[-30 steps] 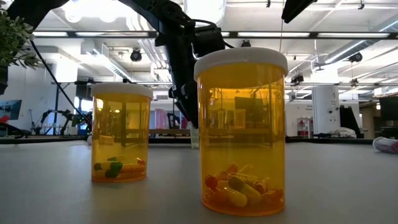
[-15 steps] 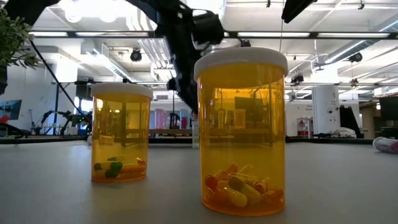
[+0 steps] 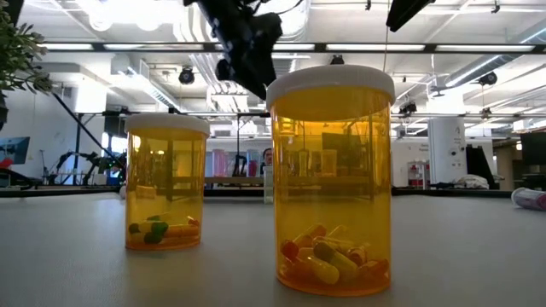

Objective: Pick and place medicine bottles onto shelf by color
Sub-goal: Put the left yellow pill bottle on the shelf aligned with the other yellow pill bottle

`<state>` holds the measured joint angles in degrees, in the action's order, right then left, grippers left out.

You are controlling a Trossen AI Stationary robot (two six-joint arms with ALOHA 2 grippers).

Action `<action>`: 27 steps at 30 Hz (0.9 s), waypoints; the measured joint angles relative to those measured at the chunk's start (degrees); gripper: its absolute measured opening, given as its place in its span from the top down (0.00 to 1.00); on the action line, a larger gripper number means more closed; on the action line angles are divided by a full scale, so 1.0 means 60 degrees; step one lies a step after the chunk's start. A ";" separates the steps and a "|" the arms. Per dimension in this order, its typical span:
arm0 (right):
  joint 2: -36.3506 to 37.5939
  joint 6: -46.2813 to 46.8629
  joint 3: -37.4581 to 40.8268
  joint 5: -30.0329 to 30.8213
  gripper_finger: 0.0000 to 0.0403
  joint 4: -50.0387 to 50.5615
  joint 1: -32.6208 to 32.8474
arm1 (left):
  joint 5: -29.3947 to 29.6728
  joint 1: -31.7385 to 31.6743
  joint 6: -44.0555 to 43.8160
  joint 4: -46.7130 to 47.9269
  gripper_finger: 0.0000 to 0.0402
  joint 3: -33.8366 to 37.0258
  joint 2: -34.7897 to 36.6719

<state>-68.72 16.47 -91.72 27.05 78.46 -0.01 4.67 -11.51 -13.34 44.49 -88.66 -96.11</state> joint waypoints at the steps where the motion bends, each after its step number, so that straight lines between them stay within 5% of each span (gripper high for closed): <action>1: -0.0001 0.0004 0.0002 0.0000 0.46 0.0000 -0.0004 | 0.0000 0.0000 0.0013 0.0023 0.56 0.0000 0.0117; 11: 0.0002 0.0001 0.0002 0.0000 0.46 -0.0002 -0.0003 | 0.0076 -0.0211 0.0037 0.0560 0.56 0.0004 0.1036; 14: 0.0000 -0.1241 0.0002 0.0022 0.46 -0.0348 -0.0004 | 0.0080 -0.0237 0.0067 0.0972 0.56 0.0010 0.1217; 27: 0.0002 -0.2062 0.0003 -0.0001 0.46 -0.6307 0.0000 | 0.0897 -0.0364 0.0383 0.2112 0.56 0.0033 0.1958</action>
<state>-68.71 4.10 -91.70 27.04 40.61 -0.01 10.05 -13.69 -11.05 57.16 -88.47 -84.36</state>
